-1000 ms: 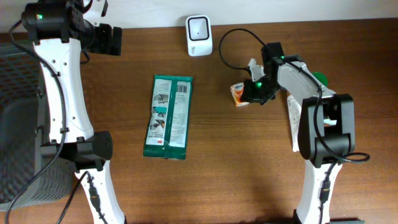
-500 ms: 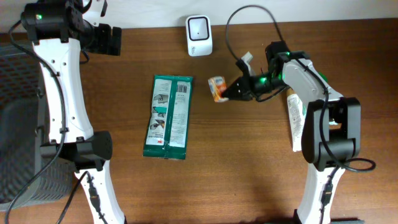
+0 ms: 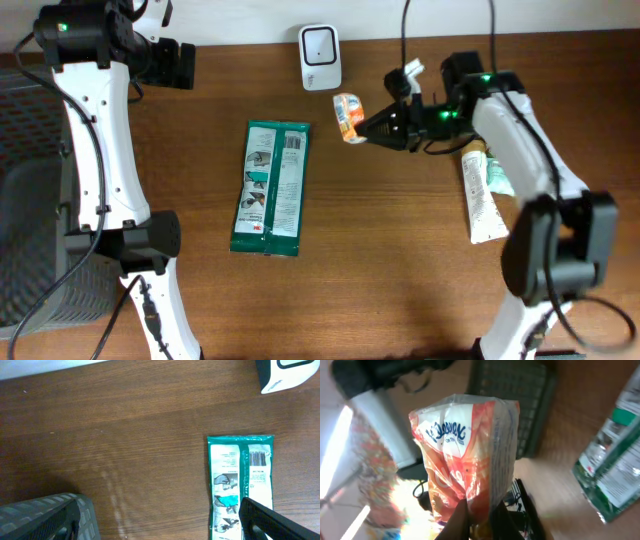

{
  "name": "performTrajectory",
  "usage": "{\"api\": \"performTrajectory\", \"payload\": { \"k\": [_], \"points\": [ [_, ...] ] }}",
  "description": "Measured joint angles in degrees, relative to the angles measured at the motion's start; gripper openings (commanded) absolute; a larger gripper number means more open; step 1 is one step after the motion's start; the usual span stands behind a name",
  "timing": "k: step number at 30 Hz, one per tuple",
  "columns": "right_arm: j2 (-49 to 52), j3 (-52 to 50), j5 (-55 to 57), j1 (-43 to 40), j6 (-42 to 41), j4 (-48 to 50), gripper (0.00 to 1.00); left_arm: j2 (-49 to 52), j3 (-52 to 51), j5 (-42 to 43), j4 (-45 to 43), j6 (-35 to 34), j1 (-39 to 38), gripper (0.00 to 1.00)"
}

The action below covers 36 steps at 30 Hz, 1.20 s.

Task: Scan the item barcode
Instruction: 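Lift the orange pack and raise it toward the scanner, then hold the orange Kleenex pack in front of the scanner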

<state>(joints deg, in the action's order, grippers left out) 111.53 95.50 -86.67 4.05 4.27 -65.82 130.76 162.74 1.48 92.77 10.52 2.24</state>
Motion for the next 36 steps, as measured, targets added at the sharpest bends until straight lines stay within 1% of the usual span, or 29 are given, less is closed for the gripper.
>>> {"api": "performTrajectory", "payload": {
  "k": [1,5,9,11,13,14,17,20,23,25,28,32,33,36],
  "points": [
    [-4.1,0.1,-0.3,0.0,-0.1,0.0,0.04,0.0,0.0,0.0,0.0,0.0,0.0,0.99],
    [-9.8,0.2,-0.7,0.0,-0.7,-0.3,0.04,0.0,0.0,0.0,0.0,0.0,0.0,0.99],
    [-10.6,0.2,-0.5,0.0,-1.0,0.0,0.04,0.0,0.0,0.0,0.0,0.0,0.0,0.99],
    [-10.6,0.2,2.6,0.0,-1.9,1.8,0.04,0.0,0.0,0.0,0.0,0.0,0.0,0.99],
    [-10.6,0.2,9.7,0.6,-4.8,4.7,0.04,0.0,0.0,0.0,0.0,0.0,0.0,0.99],
    [-10.6,0.2,18.7,1.6,-8.1,6.8,0.04,0.0,0.0,0.0,0.0,0.0,0.0,0.99],
    [-10.2,2.3,37.9,6.8,-14.5,8.9,0.04,0.0,0.0,0.0,0.0,0.0,0.0,0.99],
    [-6.7,12.7,57.6,12.0,-17.9,9.2,0.04,0.0,0.0,0.0,0.0,0.0,0.0,0.99],
    [-1.5,23.6,74.6,15.4,-17.5,13.0,0.04,0.0,0.0,0.0,0.0,0.0,0.0,0.99],
    [3.0,27.3,86.9,17.7,-14.5,22.3,0.04,0.0,0.0,0.0,0.0,0.0,0.0,0.99],
    [11.7,28.5,102.4,21.0,-4.5,38.0,0.04,0.0,0.0,0.0,0.0,0.0,0.1,0.99],
    [22.7,28.2,113.4,23.0,10.5,51.8,0.04,0.0,0.0,0.0,0.0,0.0,0.1,0.99],
    [25.8,28.1,115.9,23.3,15.6,54.1,0.04,0.0,0.0,0.0,0.0,0.0,0.1,0.99],
    [29.7,28.1,118.7,23.4,23.2,56.8,0.04,0.0,0.0,0.0,0.0,0.0,0.1,0.99]
  ]
}}
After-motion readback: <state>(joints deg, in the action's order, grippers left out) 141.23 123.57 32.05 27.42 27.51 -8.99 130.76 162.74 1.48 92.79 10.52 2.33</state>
